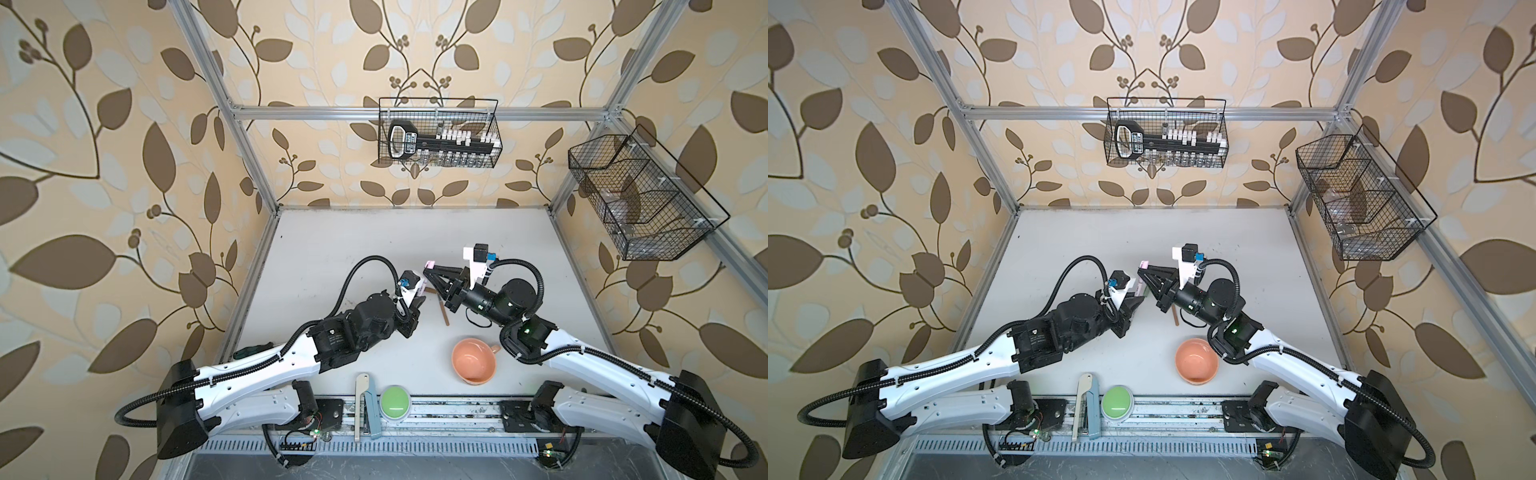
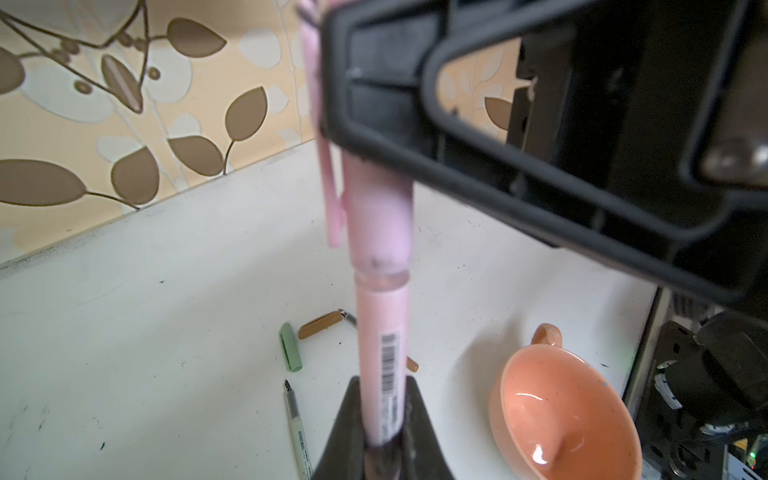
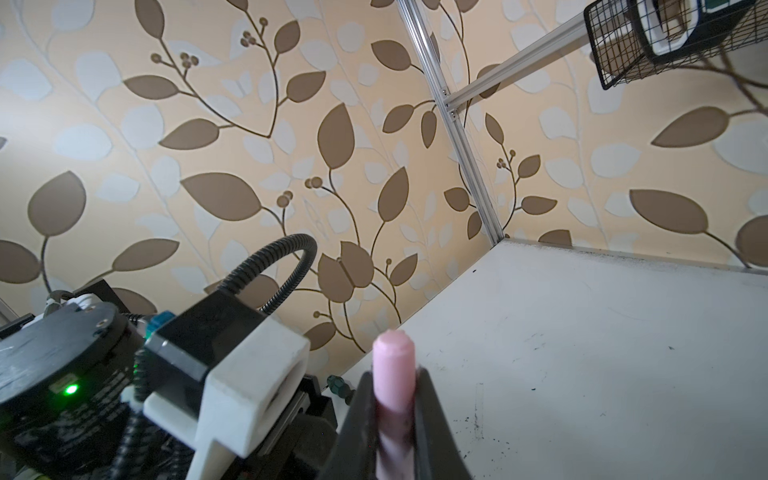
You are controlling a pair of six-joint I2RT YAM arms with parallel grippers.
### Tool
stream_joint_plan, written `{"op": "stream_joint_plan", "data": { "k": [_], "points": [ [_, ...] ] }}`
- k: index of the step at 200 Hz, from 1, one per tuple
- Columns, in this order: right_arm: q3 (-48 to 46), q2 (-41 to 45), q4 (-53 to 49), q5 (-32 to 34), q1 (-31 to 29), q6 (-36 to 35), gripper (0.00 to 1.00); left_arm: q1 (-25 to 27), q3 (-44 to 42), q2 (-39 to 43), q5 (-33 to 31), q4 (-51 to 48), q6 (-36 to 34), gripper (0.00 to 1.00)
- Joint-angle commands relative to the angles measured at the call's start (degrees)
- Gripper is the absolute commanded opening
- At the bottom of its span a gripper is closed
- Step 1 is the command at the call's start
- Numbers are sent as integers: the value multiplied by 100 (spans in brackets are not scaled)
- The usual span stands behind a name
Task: Insert the pens into the pen caps
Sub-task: 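Lower the pink cap onto the pen tip with the right gripper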
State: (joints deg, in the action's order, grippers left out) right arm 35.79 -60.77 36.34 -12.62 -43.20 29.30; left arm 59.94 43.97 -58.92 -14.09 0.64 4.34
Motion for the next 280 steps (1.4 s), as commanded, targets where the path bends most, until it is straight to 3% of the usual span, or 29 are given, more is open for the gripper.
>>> {"op": "stream_joint_plan", "data": {
  "k": [1,42,84,130,184,280],
  "points": [
    [106,10,-842,-19,-113,-241,23,-11,481,-9,-77,639,-232,0],
    [264,216,-1379,6,-136,-443,41,-57,440,-87,-105,546,-141,0],
    [418,835,-2266,-112,11,-696,49,-140,354,62,-147,178,4,0],
    [958,921,-2754,-760,608,-946,50,-168,279,135,-51,-143,233,0],
    [1566,306,-2691,-1270,690,-1142,49,-167,235,135,158,-223,408,0],
    [1861,-144,-2635,-1312,678,-1172,36,-167,230,91,235,-231,419,0]
  ]
}}
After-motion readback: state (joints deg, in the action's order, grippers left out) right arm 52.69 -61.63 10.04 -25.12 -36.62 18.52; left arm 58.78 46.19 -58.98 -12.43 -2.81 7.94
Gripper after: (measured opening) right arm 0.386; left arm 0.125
